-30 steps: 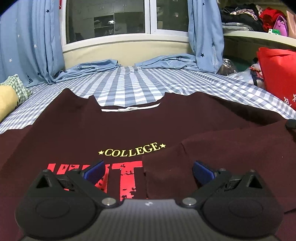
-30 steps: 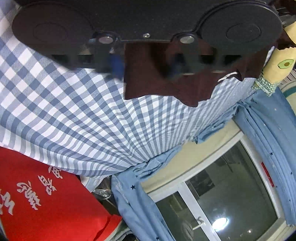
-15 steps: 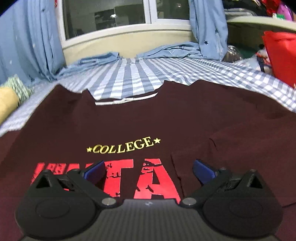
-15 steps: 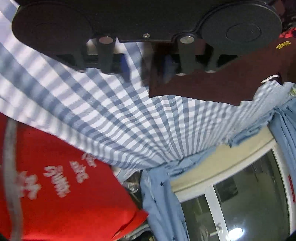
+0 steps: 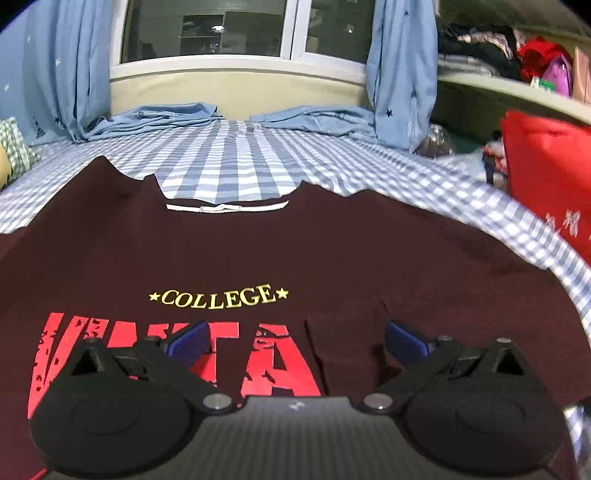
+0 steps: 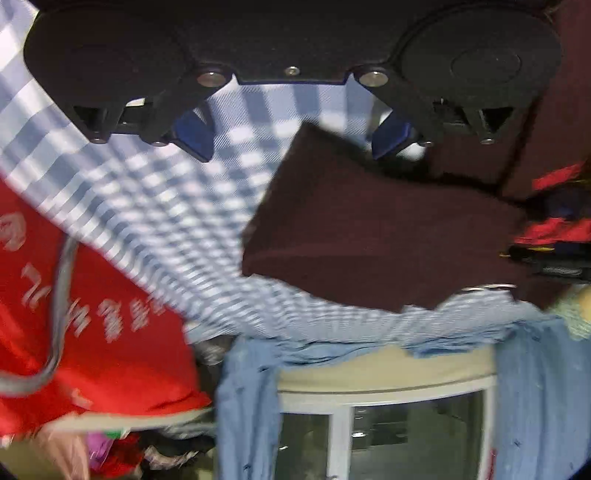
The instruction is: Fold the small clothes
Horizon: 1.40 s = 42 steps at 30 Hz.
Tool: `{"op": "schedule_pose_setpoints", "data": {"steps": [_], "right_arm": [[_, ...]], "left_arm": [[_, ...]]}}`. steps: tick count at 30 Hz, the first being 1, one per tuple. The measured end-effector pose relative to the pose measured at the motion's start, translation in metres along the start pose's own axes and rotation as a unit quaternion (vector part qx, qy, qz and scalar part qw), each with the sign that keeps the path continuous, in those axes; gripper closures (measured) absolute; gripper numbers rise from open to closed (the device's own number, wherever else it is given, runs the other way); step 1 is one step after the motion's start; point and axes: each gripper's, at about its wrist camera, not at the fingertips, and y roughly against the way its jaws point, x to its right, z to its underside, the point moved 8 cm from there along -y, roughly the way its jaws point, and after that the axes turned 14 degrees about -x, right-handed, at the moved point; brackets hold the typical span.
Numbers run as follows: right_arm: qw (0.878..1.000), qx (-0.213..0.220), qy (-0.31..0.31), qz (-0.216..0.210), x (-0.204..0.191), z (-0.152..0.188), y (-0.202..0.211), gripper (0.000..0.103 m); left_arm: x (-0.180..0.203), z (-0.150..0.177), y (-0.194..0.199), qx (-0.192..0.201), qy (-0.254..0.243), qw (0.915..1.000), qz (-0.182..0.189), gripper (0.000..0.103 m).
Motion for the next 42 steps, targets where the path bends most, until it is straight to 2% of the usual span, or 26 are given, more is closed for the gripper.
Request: {"op": "schedule_pose_setpoints", "data": {"steps": [2,5,8,11,14,16,18,22,26,27,28,29,30,31,33,34,35,38,42], "right_arm": [[1.0,-0.004,-0.015,0.024,0.001,-0.004,-0.008,0.012],[0.998,-0.01,-0.028,0.051,0.004,-0.007,-0.017,0.012],[0.998,-0.008,-0.03,0.045,0.007,-0.006,-0.019,0.012],[0.999,-0.011,-0.038,0.035,0.01,-0.005,-0.02,0.011],[0.999,-0.005,-0.042,0.029,0.011,-0.004,-0.017,0.009],[0.999,-0.003,-0.049,0.018,0.012,-0.003,-0.015,0.008],[0.998,-0.004,-0.057,0.006,0.015,-0.003,-0.016,0.008],[0.998,-0.008,-0.056,0.001,0.013,-0.003,-0.018,0.008],[0.999,-0.004,-0.051,0.003,0.011,-0.003,-0.016,0.008],[0.999,-0.005,-0.052,0.002,0.011,-0.003,-0.016,0.008],[0.999,-0.006,-0.052,-0.001,0.012,-0.003,-0.017,0.008],[0.999,-0.008,-0.053,-0.003,0.012,-0.003,-0.018,0.009],[0.999,-0.009,-0.053,-0.004,0.012,-0.003,-0.018,0.009],[0.999,-0.009,-0.053,-0.004,0.011,-0.003,-0.018,0.009],[0.999,-0.007,-0.051,0.0,0.012,-0.004,-0.018,0.009],[0.999,-0.008,-0.051,0.003,0.012,-0.004,-0.018,0.009],[0.999,-0.009,-0.05,0.01,0.012,-0.004,-0.019,0.009],[0.998,-0.005,-0.049,0.035,0.007,-0.007,-0.016,0.009],[0.997,0.004,-0.053,0.047,-0.005,-0.013,-0.014,0.007]], "left_arm": [[0.004,0.005,-0.01,-0.015,-0.017,0.9992,-0.034,0.001],[0.01,0.006,-0.009,-0.009,-0.035,0.998,-0.053,0.001],[0.013,0.001,-0.002,0.003,-0.05,0.9976,-0.047,0.001],[0.014,-0.005,-0.003,0.005,-0.041,0.9985,-0.036,0.001],[0.013,-0.005,-0.015,-0.042,-0.033,0.9979,-0.036,0.001],[0.005,0.0,-0.01,-0.056,-0.009,0.9984,-0.005,0.001],[-0.007,0.01,0.004,-0.068,0.011,0.9963,0.051,0.001],[-0.019,0.02,0.014,-0.101,0.036,0.9828,0.15,0.001],[-0.007,0.016,0.009,-0.117,0.041,0.9737,0.191,0.003],[-0.001,0.017,0.009,-0.121,0.037,0.9698,0.208,0.007],[0.005,0.018,0.007,-0.128,0.036,0.9655,0.224,0.019],[0.011,0.018,0.004,-0.137,0.034,0.9631,0.229,0.024],[0.013,0.018,0.003,-0.14,0.035,0.9662,0.214,0.027],[0.014,0.017,-0.001,-0.141,0.034,0.9701,0.195,0.035],[0.01,0.012,-0.003,-0.135,0.047,0.9755,0.167,0.057],[0.006,0.011,-0.004,-0.135,0.056,0.9785,0.145,0.086],[0.002,0.01,-0.005,-0.137,0.062,0.9802,0.128,0.099],[-0.003,0.003,-0.001,-0.123,0.08,0.9784,0.145,0.103],[-0.01,-0.024,0.028,-0.053,0.078,0.9848,0.146,0.103]]}}
